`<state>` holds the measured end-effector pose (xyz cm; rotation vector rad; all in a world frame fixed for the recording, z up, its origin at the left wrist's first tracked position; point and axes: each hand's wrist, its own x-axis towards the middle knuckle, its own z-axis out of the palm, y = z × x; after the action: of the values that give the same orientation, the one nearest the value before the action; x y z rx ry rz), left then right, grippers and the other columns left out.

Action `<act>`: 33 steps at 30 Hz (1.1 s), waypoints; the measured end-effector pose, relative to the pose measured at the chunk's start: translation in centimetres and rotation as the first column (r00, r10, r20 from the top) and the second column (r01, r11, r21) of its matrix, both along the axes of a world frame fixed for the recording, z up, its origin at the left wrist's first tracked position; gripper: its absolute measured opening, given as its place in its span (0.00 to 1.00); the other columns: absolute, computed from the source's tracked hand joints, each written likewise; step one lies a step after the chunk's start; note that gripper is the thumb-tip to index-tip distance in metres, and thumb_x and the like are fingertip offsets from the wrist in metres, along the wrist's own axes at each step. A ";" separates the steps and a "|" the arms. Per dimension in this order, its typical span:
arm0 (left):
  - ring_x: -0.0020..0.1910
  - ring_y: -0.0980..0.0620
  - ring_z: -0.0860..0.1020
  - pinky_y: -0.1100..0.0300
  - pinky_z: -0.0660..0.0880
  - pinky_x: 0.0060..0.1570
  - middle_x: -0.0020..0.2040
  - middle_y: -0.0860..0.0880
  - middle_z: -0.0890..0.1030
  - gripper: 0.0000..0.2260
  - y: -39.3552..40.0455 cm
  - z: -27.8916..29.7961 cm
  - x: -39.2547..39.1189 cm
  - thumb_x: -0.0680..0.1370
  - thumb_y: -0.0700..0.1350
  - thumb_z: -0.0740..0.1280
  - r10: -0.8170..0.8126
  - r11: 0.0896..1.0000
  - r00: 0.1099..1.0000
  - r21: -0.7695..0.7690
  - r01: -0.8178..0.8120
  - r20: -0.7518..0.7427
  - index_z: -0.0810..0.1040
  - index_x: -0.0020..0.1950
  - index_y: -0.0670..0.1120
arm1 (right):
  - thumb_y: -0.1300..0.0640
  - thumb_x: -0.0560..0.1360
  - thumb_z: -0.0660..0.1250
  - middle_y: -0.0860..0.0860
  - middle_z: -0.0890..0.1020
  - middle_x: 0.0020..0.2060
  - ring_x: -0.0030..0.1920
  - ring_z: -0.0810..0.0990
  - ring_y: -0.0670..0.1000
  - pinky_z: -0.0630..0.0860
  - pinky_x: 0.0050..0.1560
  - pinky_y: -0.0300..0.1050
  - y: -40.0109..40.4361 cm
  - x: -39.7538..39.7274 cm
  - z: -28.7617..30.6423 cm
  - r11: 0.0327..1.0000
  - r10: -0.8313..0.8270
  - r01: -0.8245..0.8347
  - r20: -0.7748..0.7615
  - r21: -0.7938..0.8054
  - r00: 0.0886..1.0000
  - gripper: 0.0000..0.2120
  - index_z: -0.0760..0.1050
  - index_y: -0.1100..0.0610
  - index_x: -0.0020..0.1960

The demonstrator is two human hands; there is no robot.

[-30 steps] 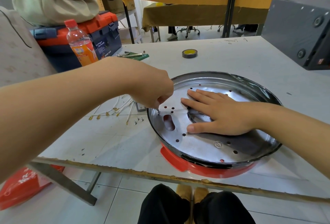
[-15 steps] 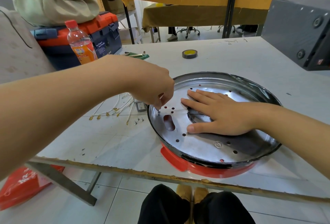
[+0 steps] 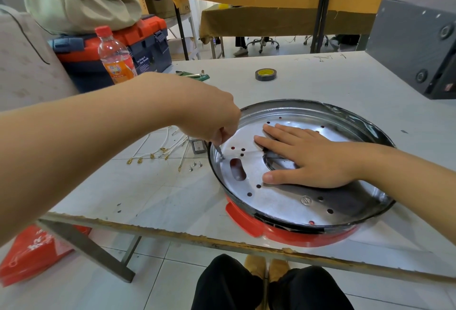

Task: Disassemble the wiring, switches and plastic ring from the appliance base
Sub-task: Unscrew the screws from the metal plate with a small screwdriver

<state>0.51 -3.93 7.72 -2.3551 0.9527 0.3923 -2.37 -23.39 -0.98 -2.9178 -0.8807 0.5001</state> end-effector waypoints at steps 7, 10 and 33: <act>0.42 0.54 0.73 0.57 0.74 0.42 0.43 0.56 0.71 0.03 0.7 -0.9 -0.4 0.78 0.54 0.64 -0.024 0.999 0.999 -0.022 0.024 0.036 0.73 0.48 0.56 | 0.24 0.62 0.41 0.40 0.32 0.74 0.74 0.32 0.43 0.35 0.72 0.45 0.1 -0.1 0.1 1.000 -0.008 0.008 -0.005 -0.009 1.000 0.45 0.33 0.38 0.74; 0.38 0.57 0.71 0.61 0.71 0.37 0.41 0.56 0.70 0.06 0.8 -1.0 -0.1 0.77 0.53 0.65 -0.019 0.998 0.999 -0.055 0.021 0.037 0.70 0.42 0.56 | 0.24 0.62 0.40 0.41 0.32 0.74 0.74 0.31 0.42 0.35 0.72 0.45 0.1 -0.1 0.2 1.000 -0.005 0.005 -0.005 -0.014 1.000 0.45 0.32 0.38 0.74; 0.34 0.53 0.69 0.62 0.61 0.30 0.35 0.54 0.66 0.07 0.0 -1.2 -0.2 0.79 0.47 0.64 -0.089 0.996 0.986 0.005 0.089 0.144 0.70 0.41 0.51 | 0.25 0.62 0.40 0.41 0.31 0.73 0.73 0.30 0.42 0.35 0.73 0.44 0.2 -0.2 0.3 1.000 -0.008 0.008 -0.013 -0.028 1.000 0.44 0.32 0.38 0.74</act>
<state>0.33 -3.94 6.50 -2.2980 0.9852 0.1842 -2.59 -23.17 -0.66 -2.9383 -0.8668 0.5344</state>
